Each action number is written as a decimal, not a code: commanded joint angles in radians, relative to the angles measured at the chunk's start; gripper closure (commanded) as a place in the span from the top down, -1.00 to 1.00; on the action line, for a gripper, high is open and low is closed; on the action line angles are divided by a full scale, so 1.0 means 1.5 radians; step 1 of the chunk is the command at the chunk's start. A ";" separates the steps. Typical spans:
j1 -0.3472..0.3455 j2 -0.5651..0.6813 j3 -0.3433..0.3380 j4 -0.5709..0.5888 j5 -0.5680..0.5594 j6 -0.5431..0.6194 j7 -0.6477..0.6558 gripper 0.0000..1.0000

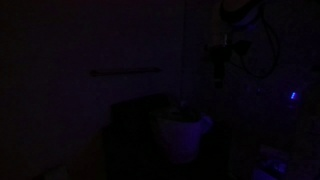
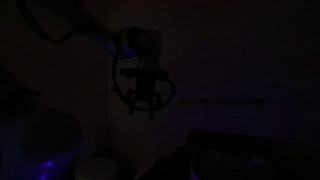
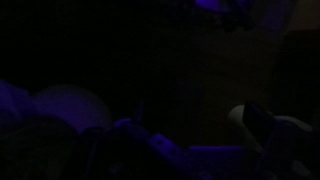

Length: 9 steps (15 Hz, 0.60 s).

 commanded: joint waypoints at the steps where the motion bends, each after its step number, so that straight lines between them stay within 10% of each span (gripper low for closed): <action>1: 0.015 0.160 0.011 0.148 0.022 0.056 0.017 1.00; 9: -0.063 0.457 -0.052 0.496 0.166 -0.036 0.052 1.00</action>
